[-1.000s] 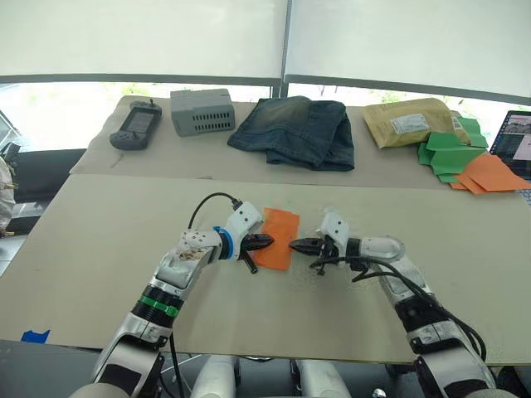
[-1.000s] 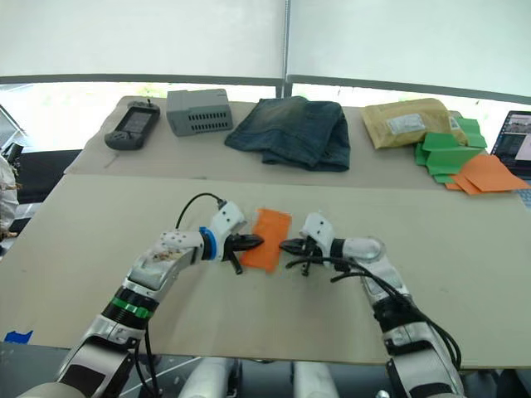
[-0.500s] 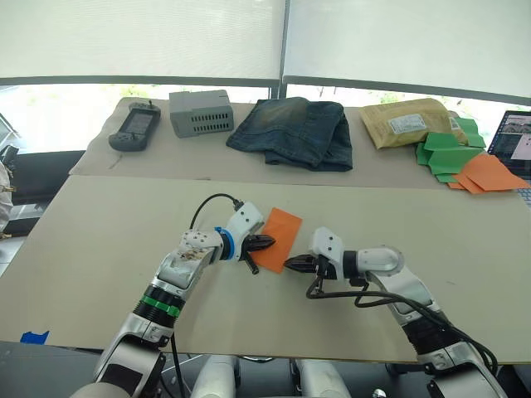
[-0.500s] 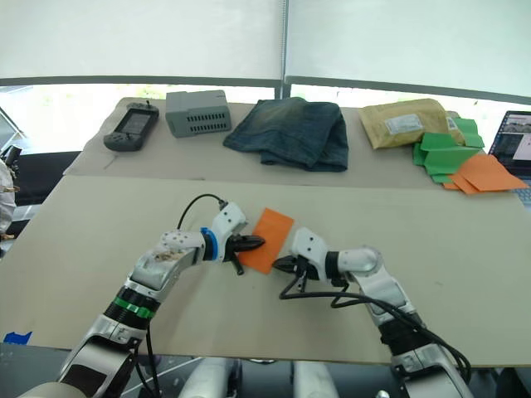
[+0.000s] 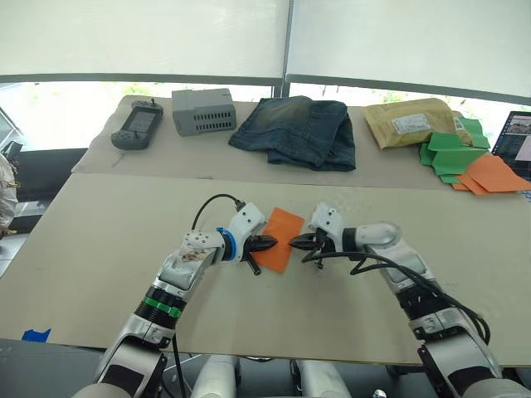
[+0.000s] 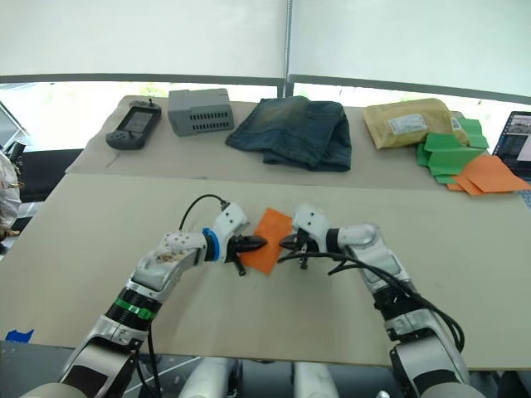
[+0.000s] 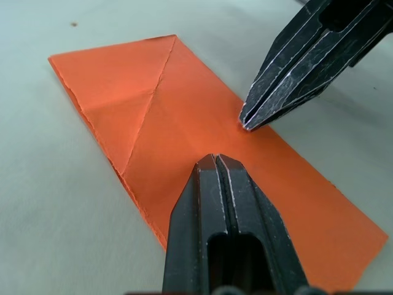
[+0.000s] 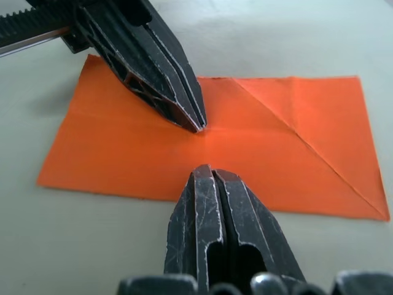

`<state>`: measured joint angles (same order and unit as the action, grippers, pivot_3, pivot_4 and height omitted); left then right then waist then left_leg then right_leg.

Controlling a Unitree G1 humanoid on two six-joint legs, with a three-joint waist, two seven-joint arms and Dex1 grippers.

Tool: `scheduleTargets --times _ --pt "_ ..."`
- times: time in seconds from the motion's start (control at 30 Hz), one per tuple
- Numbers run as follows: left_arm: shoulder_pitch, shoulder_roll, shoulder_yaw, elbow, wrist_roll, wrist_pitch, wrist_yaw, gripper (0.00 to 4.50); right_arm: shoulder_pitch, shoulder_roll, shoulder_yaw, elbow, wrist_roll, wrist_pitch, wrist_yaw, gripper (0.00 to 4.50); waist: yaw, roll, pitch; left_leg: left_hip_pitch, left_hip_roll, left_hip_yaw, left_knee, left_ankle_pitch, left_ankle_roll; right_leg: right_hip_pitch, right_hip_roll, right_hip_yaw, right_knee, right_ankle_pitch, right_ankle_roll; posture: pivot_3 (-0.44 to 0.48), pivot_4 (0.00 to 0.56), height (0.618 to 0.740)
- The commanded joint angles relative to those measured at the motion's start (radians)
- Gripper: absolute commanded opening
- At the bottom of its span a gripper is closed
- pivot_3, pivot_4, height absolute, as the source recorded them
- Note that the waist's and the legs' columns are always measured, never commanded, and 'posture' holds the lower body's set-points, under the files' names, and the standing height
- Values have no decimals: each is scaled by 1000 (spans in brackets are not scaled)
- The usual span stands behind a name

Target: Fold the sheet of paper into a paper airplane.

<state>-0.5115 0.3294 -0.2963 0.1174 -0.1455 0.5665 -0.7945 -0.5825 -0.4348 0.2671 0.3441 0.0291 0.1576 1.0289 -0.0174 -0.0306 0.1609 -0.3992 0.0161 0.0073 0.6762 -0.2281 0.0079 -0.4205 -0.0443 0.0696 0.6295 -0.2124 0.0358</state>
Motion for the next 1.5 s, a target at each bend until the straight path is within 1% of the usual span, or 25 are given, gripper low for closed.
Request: scheduleTargets --times 0.03,0.17,0.27,0.4,0.67,0.8,0.87,0.93,1.03,1.13,1.27,1.37,1.43,1.5 --pt "18 -7 -28 15 18 19 4 0 12 6 14 13 -3 -26 16 36 2 0 0 0 0 0 0 0 0 0 0 0 0 0 0 0 150 728" --pt "22 -7 -34 10 22 20 5 0 76 -6 24 -80 52 13 100 36 3 0 0 0 0 -1 0 0 0 0 0 -1 0 0 0 0 150 728" --pt "23 -11 -37 9 22 22 6 0 122 -9 31 -142 82 35 134 36 2 0 0 0 0 -1 0 0 0 0 0 -1 0 0 0 0 150 728" --pt "23 -14 -40 7 21 25 8 0 156 0 26 -185 105 62 131 36 2 0 0 0 0 -1 0 0 0 0 0 -1 0 0 0 0 150 728" --pt "27 -18 -44 5 21 29 7 0 228 -7 80 -299 100 133 107 36 3 0 0 0 0 -1 0 0 0 0 0 -1 0 0 0 0 150 728" --pt "29 -18 -28 -7 3 33 0 0 224 -16 24 -345 151 177 88 36 4 0 0 0 0 -1 0 0 0 0 0 -1 0 0 0 0 150 728" --pt "30 -5 0 -37 -27 57 -16 0 216 -30 -29 -399 209 236 82 36 4 0 0 -1 0 -1 0 0 0 -1 0 -1 0 0 0 0 150 728" --pt "25 1 60 -79 -77 106 -15 0 210 -50 -83 -467 270 306 71 36 3 0 1 -2 0 -1 0 0 0 -2 0 -1 0 0 0 0 150 728" --pt "19 18 142 -148 -152 185 -13 0 209 -97 -131 -561 329 399 59 36 -1 -1 3 -5 1 -2 0 0 0 -5 0 -1 0 0 0 0 150 728" --pt "16 40 199 -208 -215 251 -11 0 199 -128 -132 -611 331 436 34 36 -5 -1 3 -5 1 -3 0 0 0 -5 1 -2 0 0 0 0 150 728" --pt "2 72 294 -268 -301 335 4 0 171 -136 -128 -646 332 473 -1 36 -7 -1 4 -5 1 -3 0 0 0 -5 1 -2 0 0 0 0 150 728" --pt "6 112 325 -269 -309 343 15 0 150 -143 -112 -617 275 458 -47 36 -6 -1 4 -5 1 -2 0 0 0 -5 1 -2 0 0 0 0 150 728" --pt "16 133 330 -255 -300 332 23 0 142 -137 -119 -614 280 468 -67 36 -5 -2 5 -5 1 -2 0 0 0 -5 1 -2 0 0 0 0 150 728" --pt "34 162 306 -236 -269 305 21 0 125 -130 -140 -643 315 494 -73 36 -1 -1 5 -5 1 -2 0 0 0 -5 1 -2 0 0 0 0 150 728"
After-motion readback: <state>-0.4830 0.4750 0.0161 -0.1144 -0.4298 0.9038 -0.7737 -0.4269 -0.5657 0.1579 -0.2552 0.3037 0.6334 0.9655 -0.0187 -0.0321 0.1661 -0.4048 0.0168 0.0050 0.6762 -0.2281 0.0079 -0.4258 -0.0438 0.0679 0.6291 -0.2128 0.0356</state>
